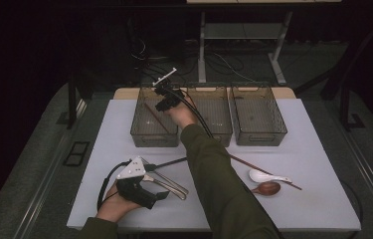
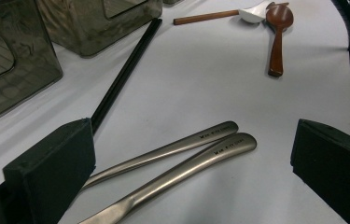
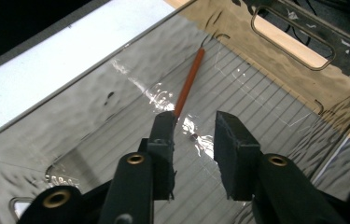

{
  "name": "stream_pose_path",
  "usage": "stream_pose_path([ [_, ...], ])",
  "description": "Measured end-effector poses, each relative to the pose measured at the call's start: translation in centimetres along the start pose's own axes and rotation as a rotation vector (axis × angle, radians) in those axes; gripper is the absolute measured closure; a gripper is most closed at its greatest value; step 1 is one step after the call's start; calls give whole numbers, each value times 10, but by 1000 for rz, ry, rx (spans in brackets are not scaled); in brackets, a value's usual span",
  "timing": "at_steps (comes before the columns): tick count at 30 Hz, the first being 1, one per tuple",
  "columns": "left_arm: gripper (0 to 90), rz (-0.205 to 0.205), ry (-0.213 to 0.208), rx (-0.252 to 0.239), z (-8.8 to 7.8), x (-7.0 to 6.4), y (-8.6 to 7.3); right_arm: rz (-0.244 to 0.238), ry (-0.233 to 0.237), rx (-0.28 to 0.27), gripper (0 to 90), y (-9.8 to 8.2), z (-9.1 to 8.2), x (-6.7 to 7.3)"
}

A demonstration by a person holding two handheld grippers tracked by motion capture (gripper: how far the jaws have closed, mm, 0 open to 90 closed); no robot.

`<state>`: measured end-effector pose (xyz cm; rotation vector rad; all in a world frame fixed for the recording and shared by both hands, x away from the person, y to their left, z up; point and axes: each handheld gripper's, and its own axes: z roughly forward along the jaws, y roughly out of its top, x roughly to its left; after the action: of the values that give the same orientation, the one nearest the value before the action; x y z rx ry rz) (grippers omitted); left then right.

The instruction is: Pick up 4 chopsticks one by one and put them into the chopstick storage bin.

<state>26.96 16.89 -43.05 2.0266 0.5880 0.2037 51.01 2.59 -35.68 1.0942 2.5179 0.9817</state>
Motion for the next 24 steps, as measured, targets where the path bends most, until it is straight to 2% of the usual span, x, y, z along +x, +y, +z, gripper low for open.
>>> stream_pose_path([
  [4,0,0,1,-1,0,0,0,3,16,-13,615,0,-6,1],
  [7,0,2,1,1,0,0,0,-13,26,-27,561,-1,-12,2],
  [12,0,2,2,4,0,0,0,-37,85,-59,484,-8,-25,4],
  [20,0,-7,5,15,1,-1,0,-69,135,-100,410,-33,-58,-2],
  [24,0,-2,4,18,1,-1,0,-86,148,-119,408,-50,-74,-8],
])
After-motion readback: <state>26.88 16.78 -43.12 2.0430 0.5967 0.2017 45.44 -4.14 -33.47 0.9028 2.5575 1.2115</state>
